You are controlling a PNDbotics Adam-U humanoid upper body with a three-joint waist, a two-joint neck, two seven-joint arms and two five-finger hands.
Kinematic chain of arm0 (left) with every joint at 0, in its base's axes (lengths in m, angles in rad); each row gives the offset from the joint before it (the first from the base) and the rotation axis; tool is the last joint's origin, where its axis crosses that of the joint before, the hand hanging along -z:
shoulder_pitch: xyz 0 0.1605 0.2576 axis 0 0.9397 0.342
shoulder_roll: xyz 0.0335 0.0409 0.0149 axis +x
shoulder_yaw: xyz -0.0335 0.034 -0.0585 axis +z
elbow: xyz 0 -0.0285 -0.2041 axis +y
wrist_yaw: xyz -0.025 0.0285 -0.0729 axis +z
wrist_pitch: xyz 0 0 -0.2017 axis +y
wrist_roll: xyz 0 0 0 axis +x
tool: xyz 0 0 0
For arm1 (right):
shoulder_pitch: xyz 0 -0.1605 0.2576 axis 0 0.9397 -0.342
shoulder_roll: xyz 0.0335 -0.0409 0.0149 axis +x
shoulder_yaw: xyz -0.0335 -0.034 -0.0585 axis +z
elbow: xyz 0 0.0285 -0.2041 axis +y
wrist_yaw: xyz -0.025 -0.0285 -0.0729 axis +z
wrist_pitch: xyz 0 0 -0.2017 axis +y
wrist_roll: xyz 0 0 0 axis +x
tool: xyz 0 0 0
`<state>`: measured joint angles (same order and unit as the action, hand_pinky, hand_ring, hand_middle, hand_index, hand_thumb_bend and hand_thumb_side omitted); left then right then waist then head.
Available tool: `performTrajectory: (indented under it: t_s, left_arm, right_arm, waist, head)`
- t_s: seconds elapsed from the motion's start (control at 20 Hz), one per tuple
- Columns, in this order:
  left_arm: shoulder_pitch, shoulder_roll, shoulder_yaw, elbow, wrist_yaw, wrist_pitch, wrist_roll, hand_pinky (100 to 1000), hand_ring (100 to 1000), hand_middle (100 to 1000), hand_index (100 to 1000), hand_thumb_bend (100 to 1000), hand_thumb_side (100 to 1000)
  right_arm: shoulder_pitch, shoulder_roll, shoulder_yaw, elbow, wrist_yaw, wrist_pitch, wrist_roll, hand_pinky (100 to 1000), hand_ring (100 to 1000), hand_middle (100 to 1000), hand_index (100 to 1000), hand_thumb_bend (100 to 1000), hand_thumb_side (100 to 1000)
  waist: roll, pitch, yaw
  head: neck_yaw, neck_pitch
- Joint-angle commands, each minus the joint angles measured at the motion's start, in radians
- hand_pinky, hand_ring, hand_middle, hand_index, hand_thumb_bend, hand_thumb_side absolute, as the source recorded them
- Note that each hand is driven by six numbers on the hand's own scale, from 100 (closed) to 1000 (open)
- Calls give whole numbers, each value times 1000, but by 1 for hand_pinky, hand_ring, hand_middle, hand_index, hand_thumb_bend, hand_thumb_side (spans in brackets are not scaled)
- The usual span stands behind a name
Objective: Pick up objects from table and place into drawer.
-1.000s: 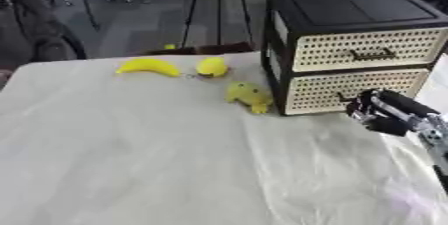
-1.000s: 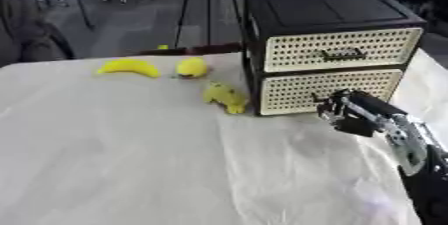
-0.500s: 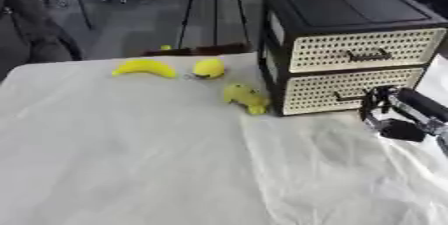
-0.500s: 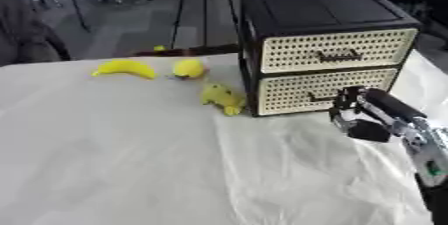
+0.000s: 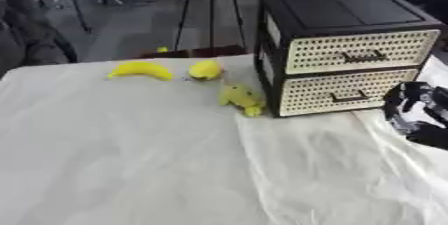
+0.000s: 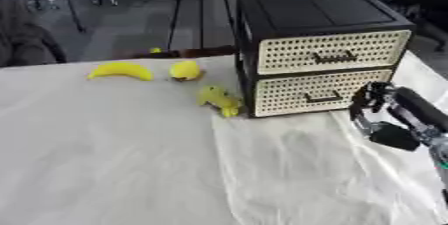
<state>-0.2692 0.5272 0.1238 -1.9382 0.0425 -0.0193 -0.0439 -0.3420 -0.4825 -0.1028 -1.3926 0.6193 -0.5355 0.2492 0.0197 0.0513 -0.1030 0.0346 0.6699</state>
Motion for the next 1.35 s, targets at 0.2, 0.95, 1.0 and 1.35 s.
performTrajectory:
  t_s: [0.2, 0.95, 1.0, 1.35]
  left_arm:
    - [15, 31, 17, 7, -20, -7, -5, 635, 453, 539, 681, 459, 799]
    - [40, 31, 24, 19, -33, -13, -15, 638, 450, 537, 681, 450, 810]
    - [43, 29, 25, 19, -35, -14, -16, 638, 450, 537, 681, 450, 811]
    - [50, 28, 26, 17, -41, -18, -24, 638, 447, 534, 680, 444, 814]
  right_arm:
    - [61, -38, -24, -97, -50, 38, 52, 538, 644, 680, 641, 100, 802]
    - [116, -32, -45, -184, -55, 120, 267, 574, 674, 705, 675, 100, 832]
    - [116, -31, -45, -186, -56, 120, 268, 574, 674, 705, 675, 100, 833]
    - [121, -23, -53, -201, -65, 122, 253, 572, 669, 701, 669, 100, 822]
  waist:
    - [-6, -5, -5]
    - [-15, -5, -13]
    - [-15, -5, -14]
    - [-17, -5, -14]
  head:
    - [7, -17]
    - [15, -18]
    - [17, -17]
    - [14, -21]
